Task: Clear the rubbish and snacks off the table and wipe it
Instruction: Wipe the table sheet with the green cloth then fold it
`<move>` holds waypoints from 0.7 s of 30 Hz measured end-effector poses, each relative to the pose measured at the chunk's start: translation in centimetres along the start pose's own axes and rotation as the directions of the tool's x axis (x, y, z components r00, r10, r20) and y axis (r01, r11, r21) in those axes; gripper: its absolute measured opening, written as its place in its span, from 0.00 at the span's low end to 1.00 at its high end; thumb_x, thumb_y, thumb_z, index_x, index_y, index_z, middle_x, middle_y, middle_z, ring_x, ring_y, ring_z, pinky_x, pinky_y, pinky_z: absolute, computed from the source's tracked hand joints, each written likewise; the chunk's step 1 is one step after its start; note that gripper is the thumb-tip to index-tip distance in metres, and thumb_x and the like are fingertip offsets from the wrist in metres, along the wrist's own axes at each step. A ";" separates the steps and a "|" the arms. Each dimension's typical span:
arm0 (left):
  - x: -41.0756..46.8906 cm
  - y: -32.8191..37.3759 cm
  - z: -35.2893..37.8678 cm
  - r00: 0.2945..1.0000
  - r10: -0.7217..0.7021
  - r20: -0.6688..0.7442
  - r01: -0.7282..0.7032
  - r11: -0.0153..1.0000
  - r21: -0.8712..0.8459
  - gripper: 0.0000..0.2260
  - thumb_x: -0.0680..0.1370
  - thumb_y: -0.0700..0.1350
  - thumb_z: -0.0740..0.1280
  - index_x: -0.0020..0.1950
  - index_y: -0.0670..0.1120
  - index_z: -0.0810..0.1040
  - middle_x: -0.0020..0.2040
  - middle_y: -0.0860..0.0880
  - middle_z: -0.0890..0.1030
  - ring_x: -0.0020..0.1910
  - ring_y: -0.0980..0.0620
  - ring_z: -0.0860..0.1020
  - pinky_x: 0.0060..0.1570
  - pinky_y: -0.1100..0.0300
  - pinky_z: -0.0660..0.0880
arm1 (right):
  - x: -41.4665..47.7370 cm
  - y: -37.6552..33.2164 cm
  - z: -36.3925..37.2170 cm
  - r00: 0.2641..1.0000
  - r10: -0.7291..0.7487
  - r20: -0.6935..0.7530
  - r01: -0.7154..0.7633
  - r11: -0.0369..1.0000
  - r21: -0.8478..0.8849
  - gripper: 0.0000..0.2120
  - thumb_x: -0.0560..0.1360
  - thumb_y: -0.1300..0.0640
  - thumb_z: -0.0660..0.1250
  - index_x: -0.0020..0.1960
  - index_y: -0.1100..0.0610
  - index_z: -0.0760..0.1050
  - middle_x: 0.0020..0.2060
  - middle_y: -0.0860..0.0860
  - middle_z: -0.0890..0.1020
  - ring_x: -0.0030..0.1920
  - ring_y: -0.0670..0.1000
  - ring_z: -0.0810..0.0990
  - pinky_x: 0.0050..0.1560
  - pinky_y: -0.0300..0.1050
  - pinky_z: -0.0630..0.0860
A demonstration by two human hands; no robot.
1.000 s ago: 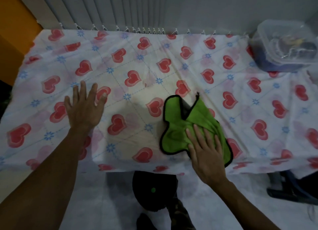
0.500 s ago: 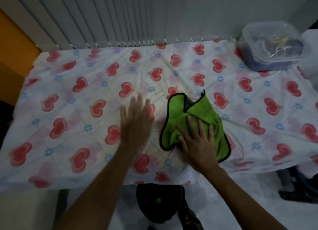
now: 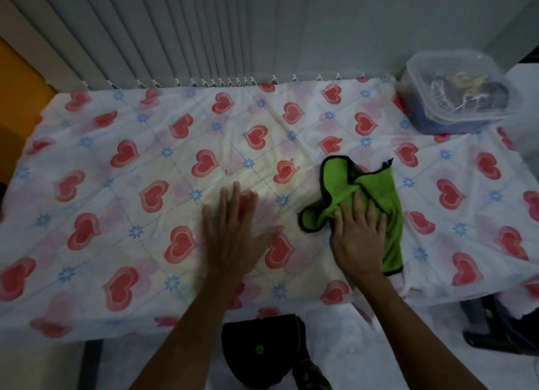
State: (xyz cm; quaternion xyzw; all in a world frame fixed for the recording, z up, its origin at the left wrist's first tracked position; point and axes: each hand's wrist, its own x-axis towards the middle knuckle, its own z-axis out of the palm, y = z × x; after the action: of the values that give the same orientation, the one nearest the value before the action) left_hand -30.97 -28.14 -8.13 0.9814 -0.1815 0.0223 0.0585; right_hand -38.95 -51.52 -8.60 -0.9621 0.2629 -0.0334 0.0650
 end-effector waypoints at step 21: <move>0.2 0.3 -0.1 0.996 -0.034 -0.084 0.027 0.996 -0.090 0.46 0.68 0.81 0.59 0.78 0.54 0.69 0.82 0.40 0.58 0.82 0.40 0.55 0.75 0.34 0.56 | 15.4 -6.5 1.6 0.869 -0.485 0.097 0.487 0.874 0.009 0.25 0.83 0.38 0.44 0.78 0.37 0.56 0.80 0.44 0.58 0.80 0.55 0.56 0.77 0.59 0.55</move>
State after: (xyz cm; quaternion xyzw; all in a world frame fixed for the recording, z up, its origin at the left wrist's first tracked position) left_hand -30.86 -28.50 -7.99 0.9786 -0.1647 0.0552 0.1103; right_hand -22.32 -53.61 -8.76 -0.9982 0.0094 -0.0002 0.0597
